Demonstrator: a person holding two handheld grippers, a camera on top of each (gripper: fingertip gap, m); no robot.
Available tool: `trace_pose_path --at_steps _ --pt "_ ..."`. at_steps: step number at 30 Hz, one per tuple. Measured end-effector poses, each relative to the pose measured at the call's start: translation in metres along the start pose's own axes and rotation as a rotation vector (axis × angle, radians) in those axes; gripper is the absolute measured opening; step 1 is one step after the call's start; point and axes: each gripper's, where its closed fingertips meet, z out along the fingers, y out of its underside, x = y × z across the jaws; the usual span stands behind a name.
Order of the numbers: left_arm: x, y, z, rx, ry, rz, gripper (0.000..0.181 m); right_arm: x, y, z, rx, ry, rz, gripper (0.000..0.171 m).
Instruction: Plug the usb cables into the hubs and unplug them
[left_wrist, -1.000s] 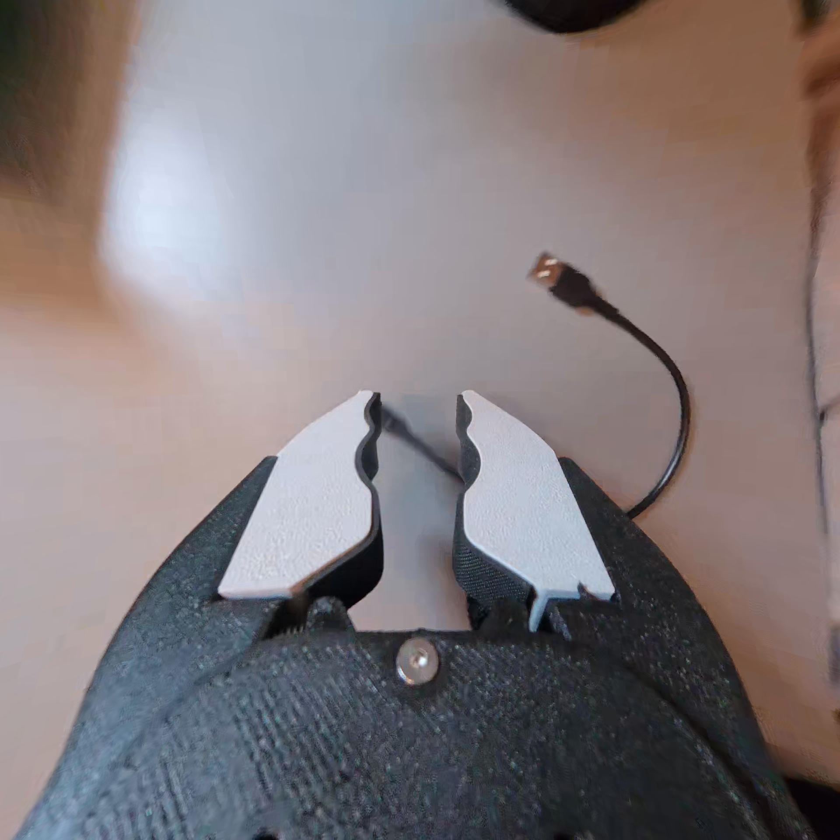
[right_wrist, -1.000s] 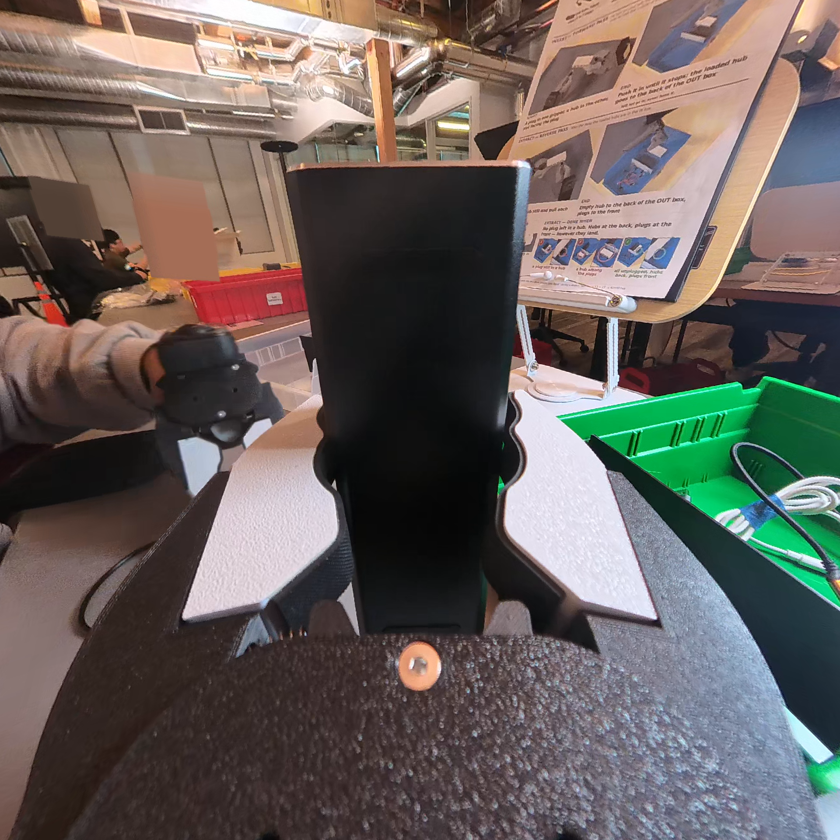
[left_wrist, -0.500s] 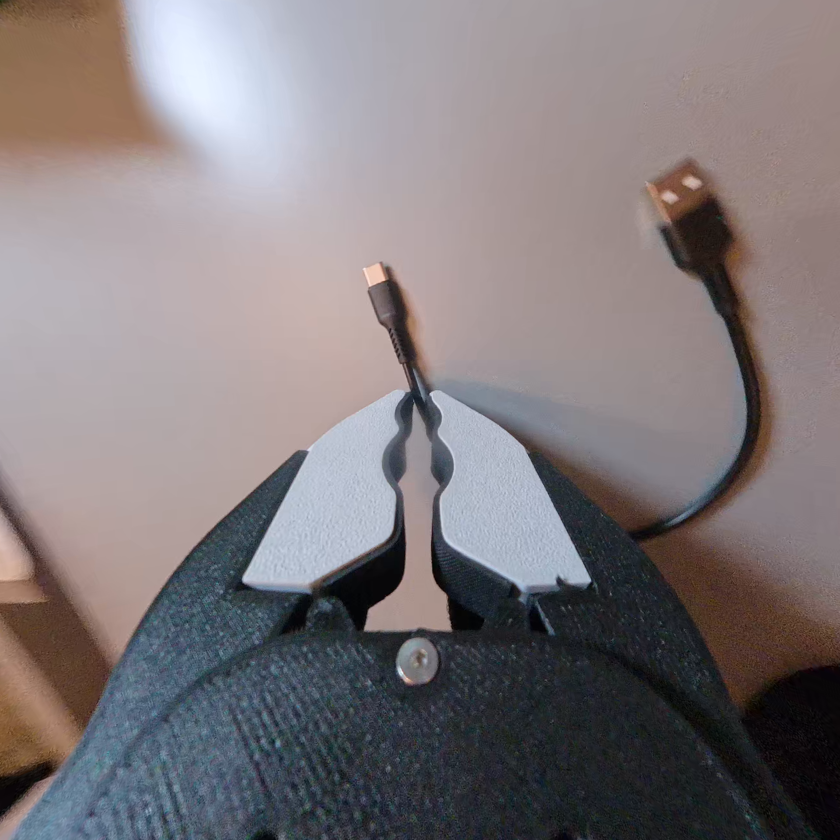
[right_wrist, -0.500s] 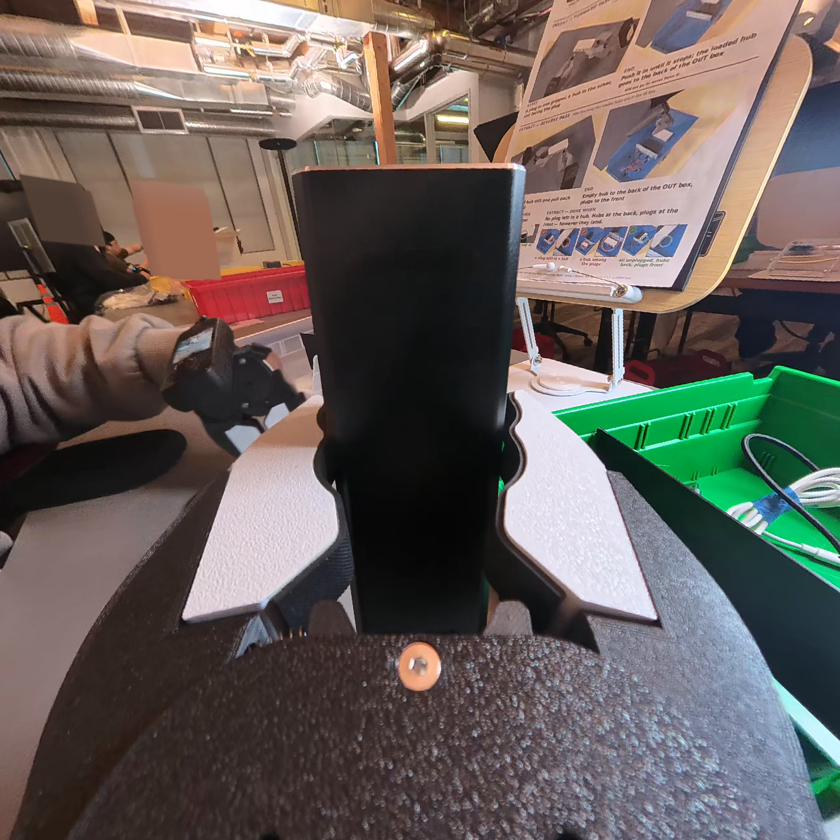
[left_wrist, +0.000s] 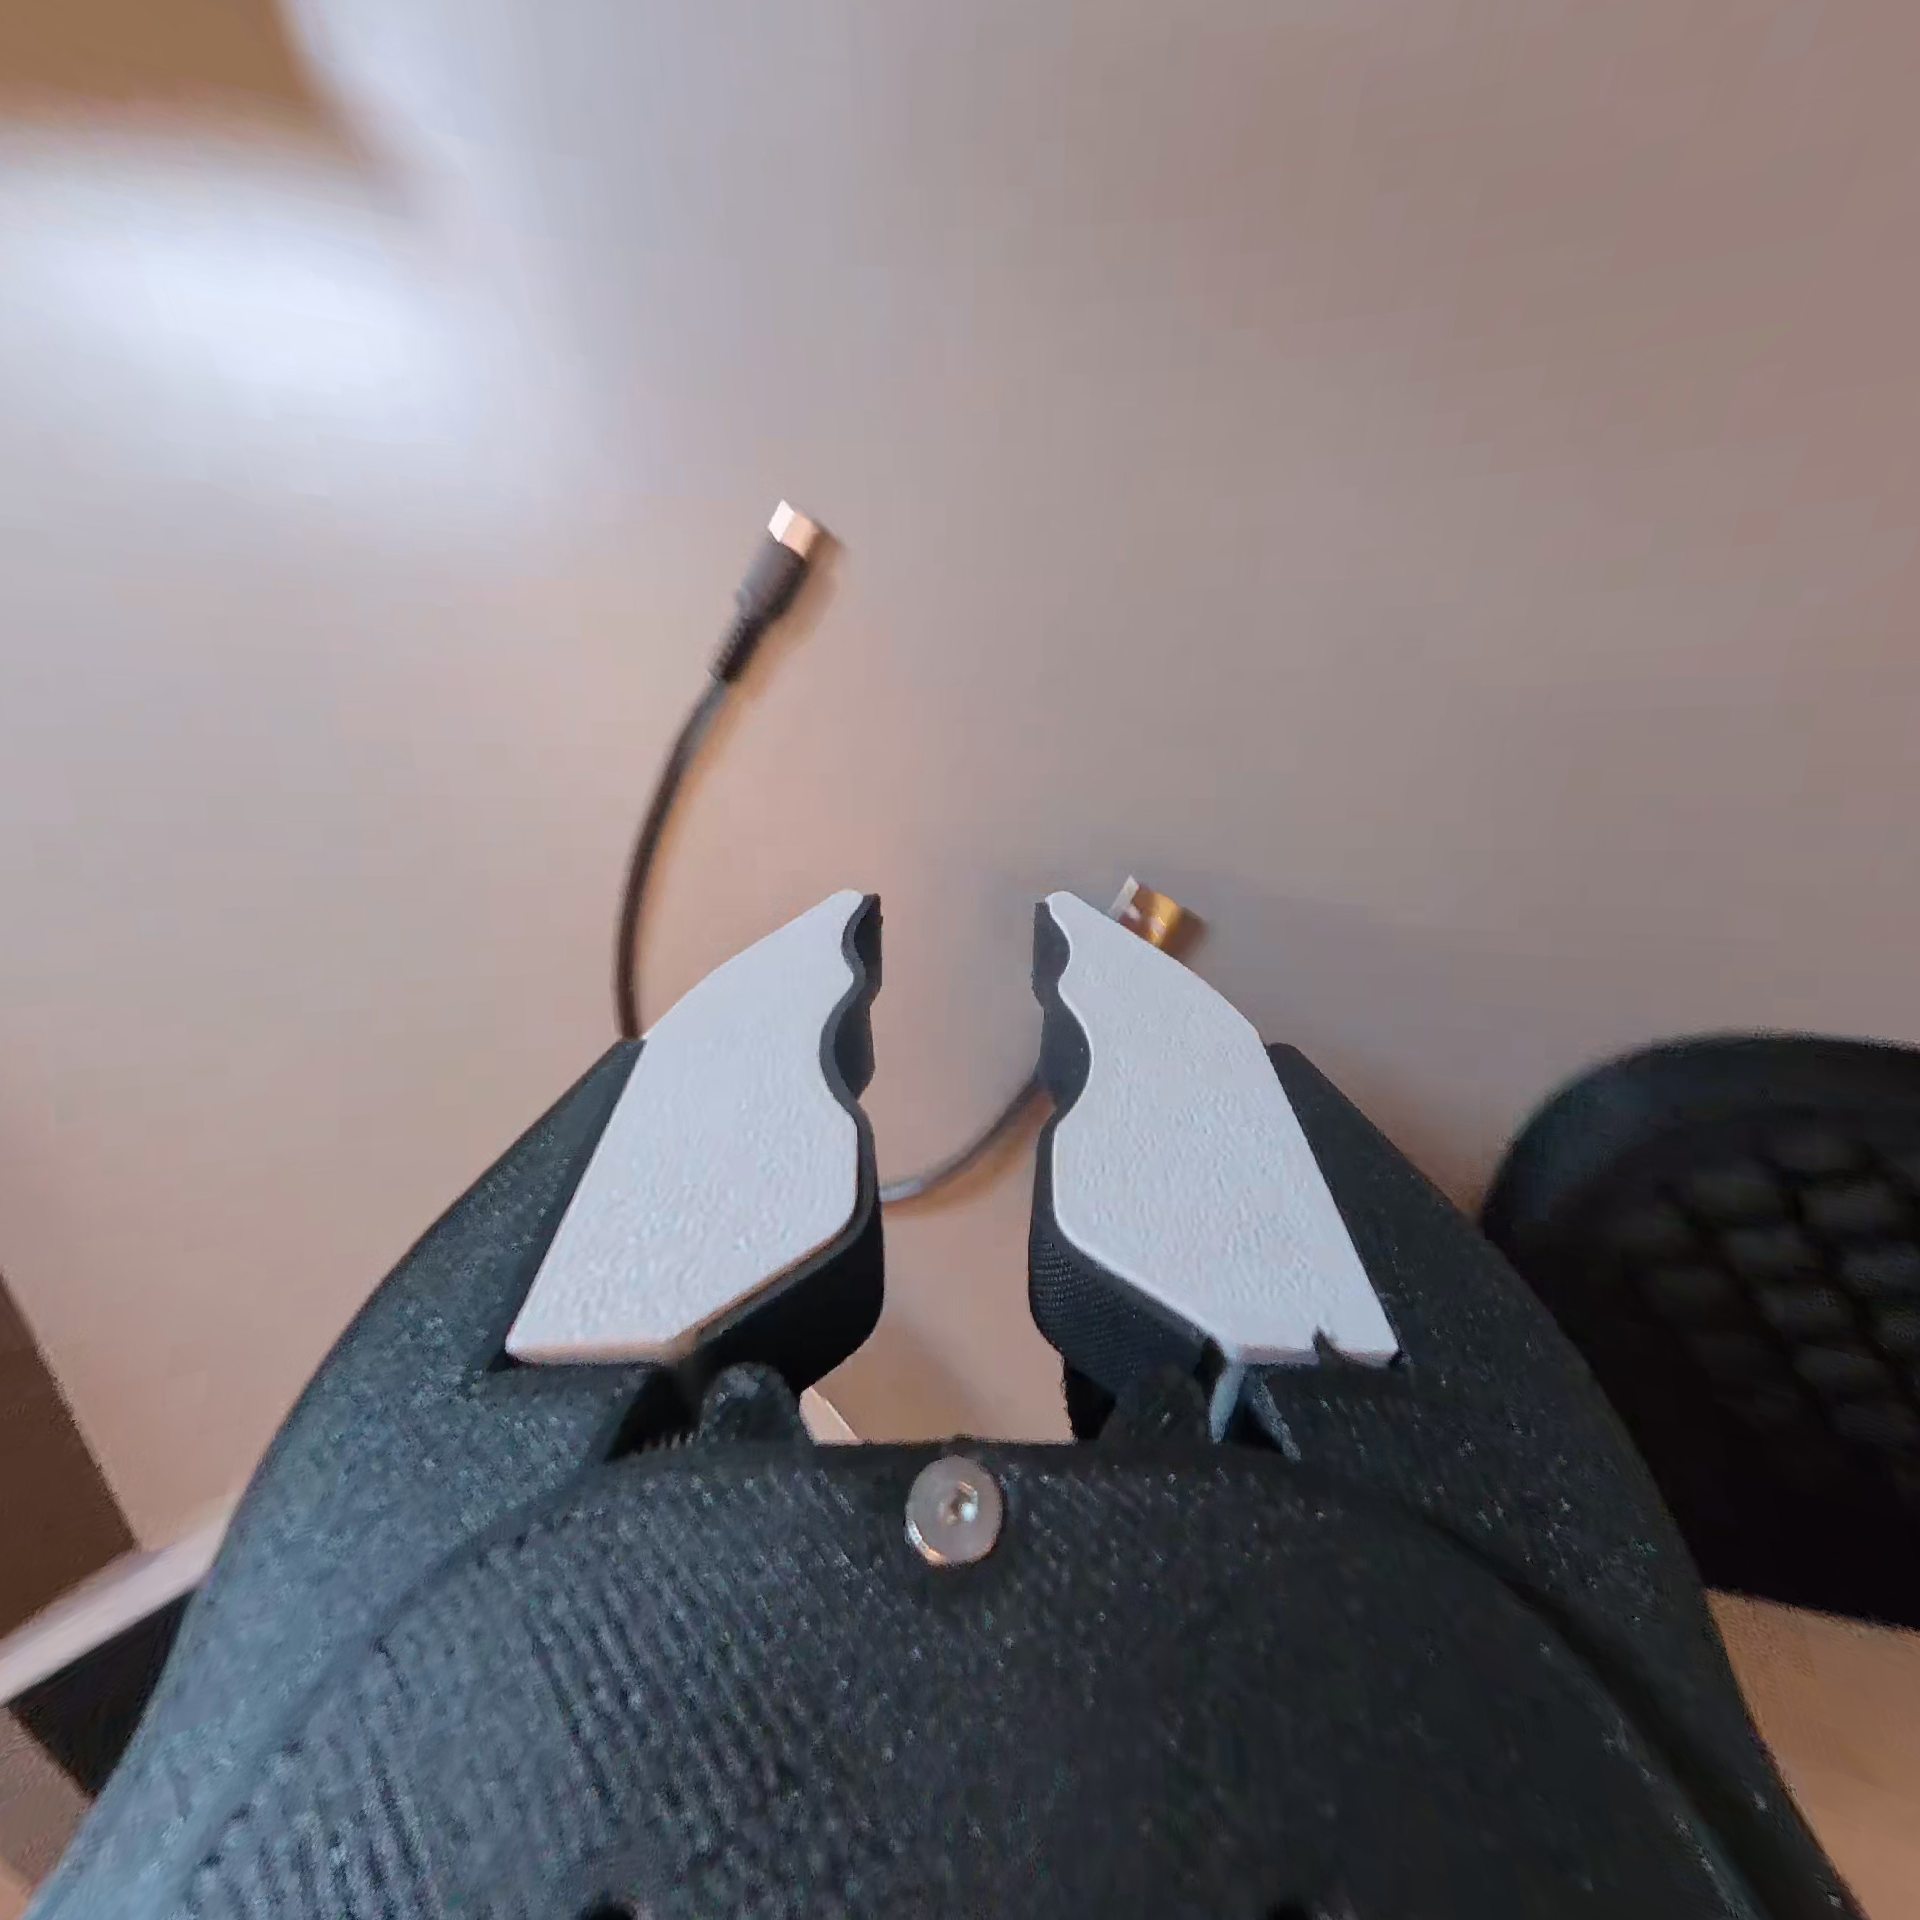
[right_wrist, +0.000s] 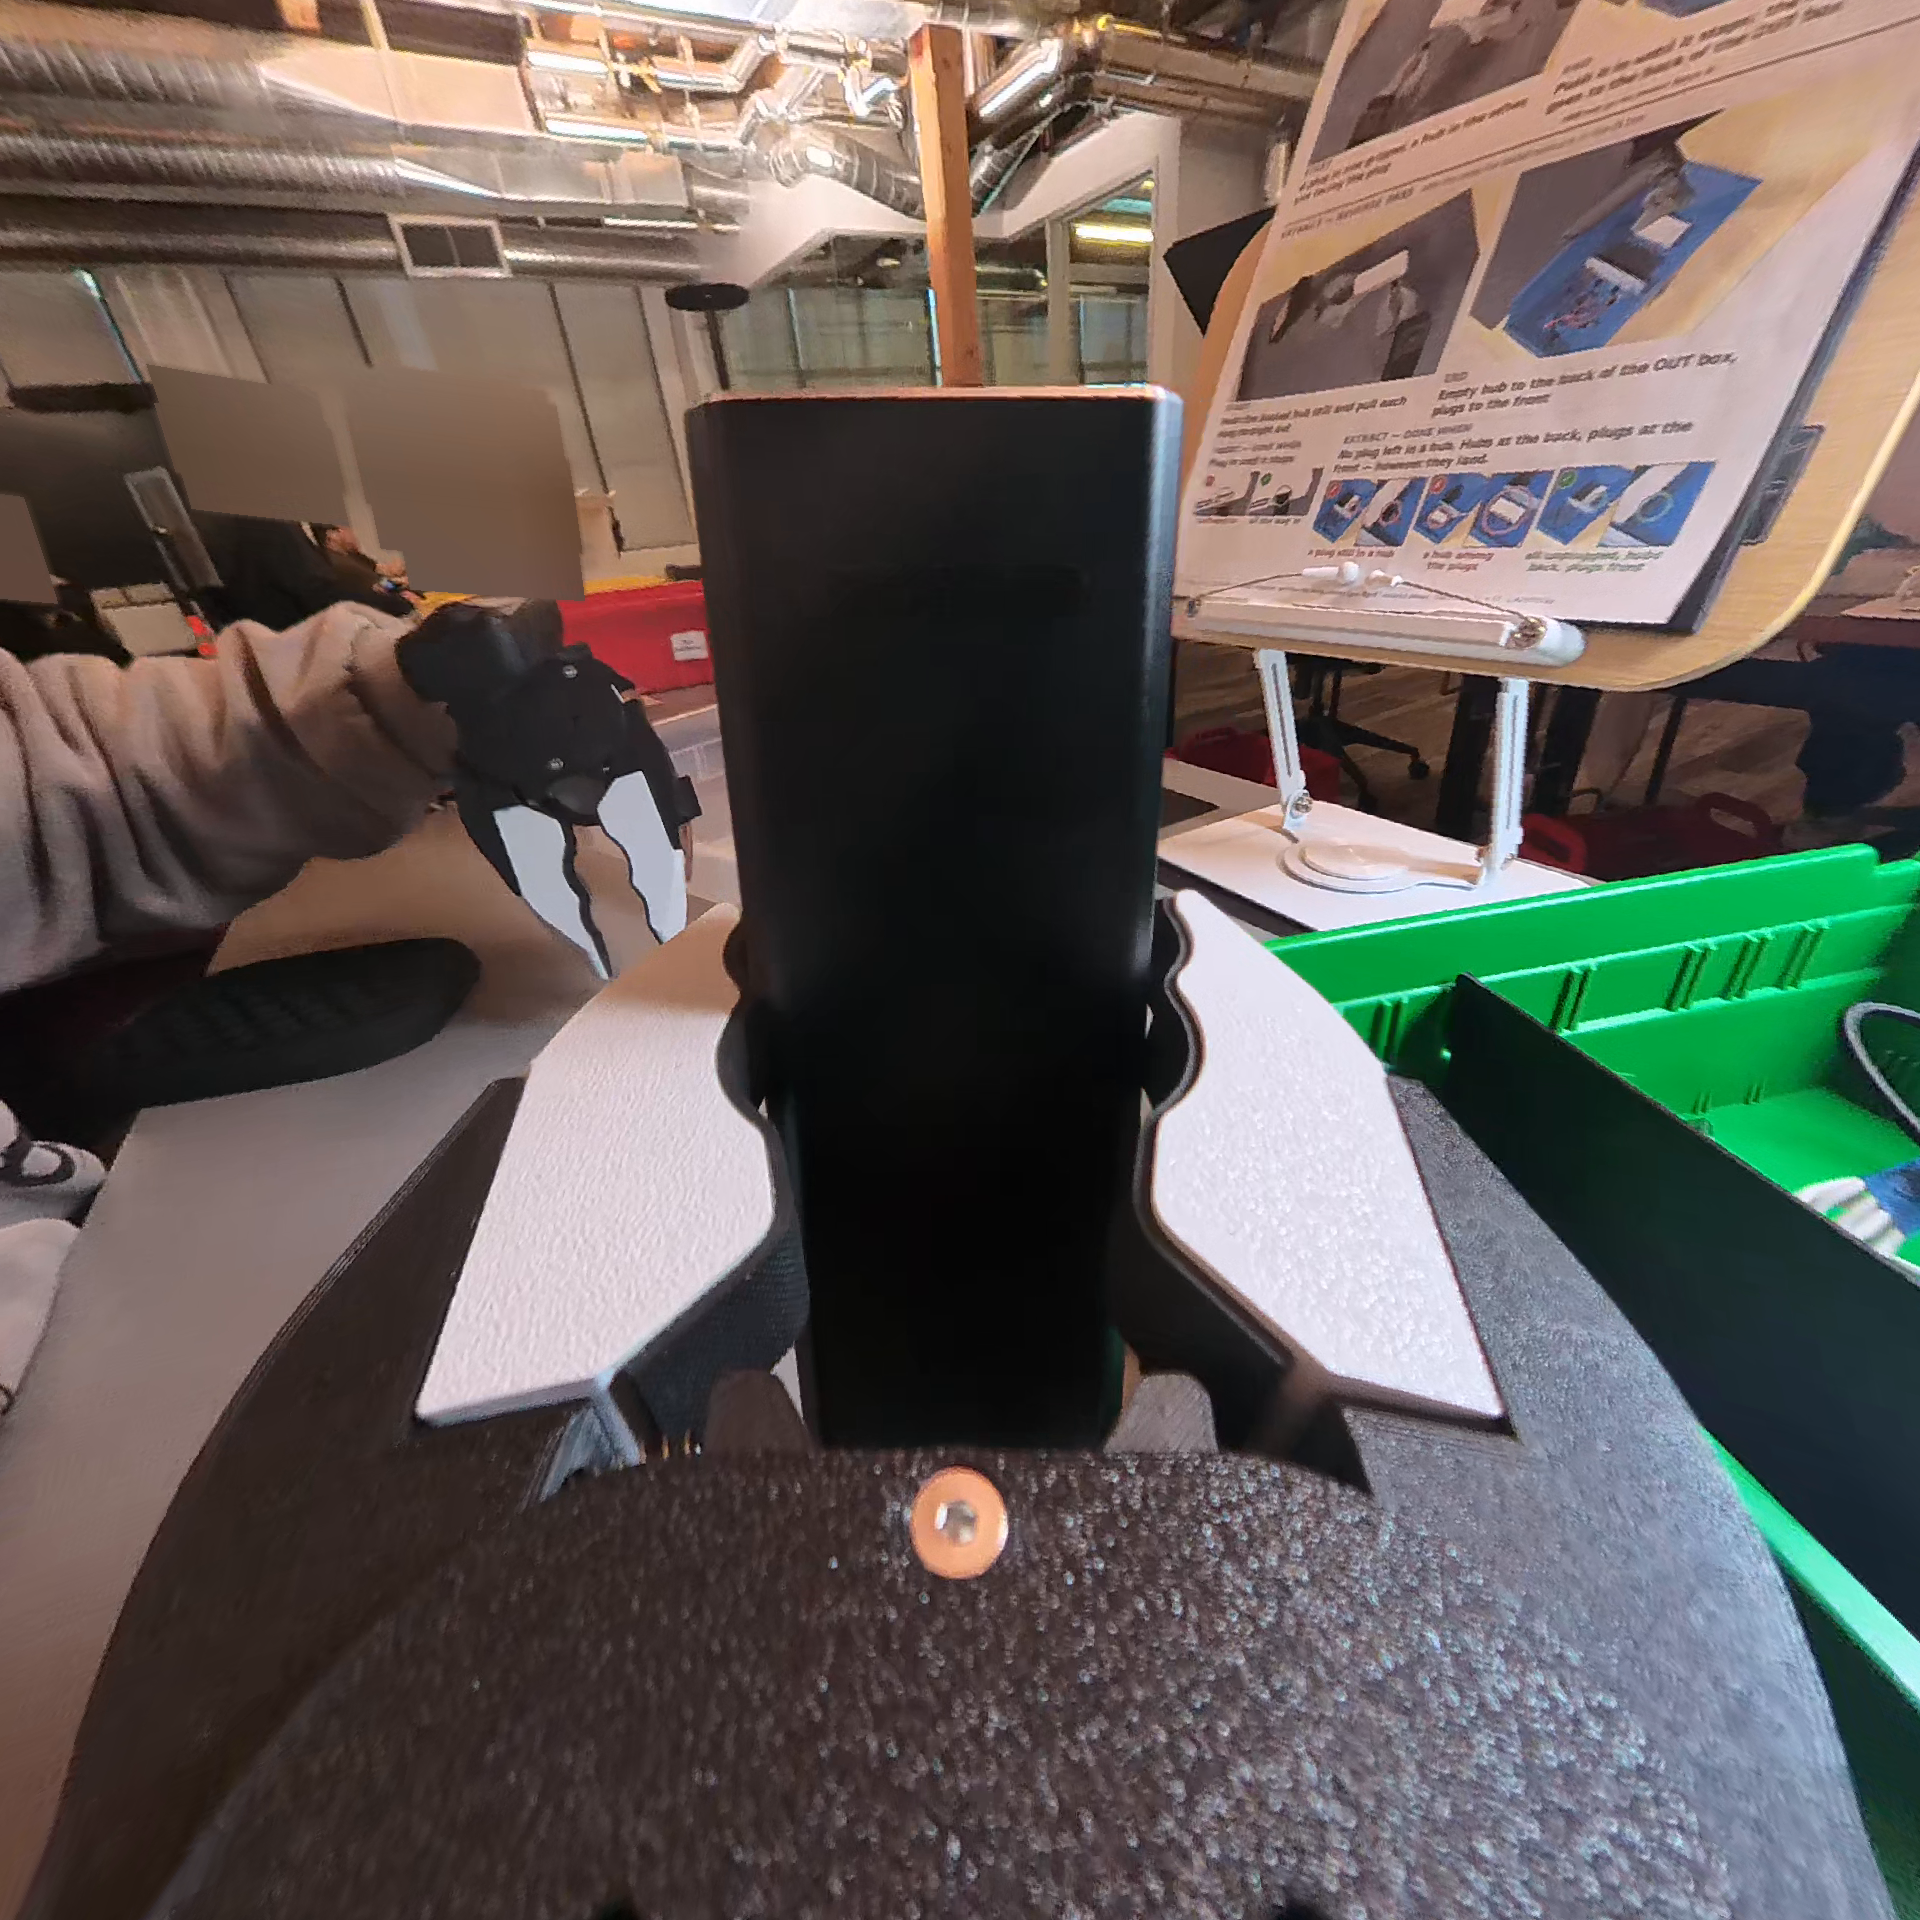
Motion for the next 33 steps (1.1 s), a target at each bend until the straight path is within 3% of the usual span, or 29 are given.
trace_pose_path --at_steps 8,15,19,24,33 --pt "0.021 0.036 0.020 -0.082 0.051 0.011 0.034 -0.021 0.003 0.008 0.009 -0.111 0.015 0.071" --pt "0.020 0.017 0.029 0.046 0.022 -0.053 0.014 -0.024 0.010 0.012 -0.003 -0.144 0.053 0.071" --pt "0.005 -0.008 0.033 0.149 -0.087 -0.113 0.013 -0.035 0.007 0.010 0.036 -0.236 0.099 0.071" --pt "-0.016 -0.065 0.005 0.425 -0.160 -0.246 0.013 -0.057 -0.002 0.003 0.097 -0.420 0.186 0.071" --pt "-0.019 -0.133 -0.011 0.622 -0.048 -0.401 0.013 -0.078 -0.009 0.002 0.164 -0.601 0.338 0.071"
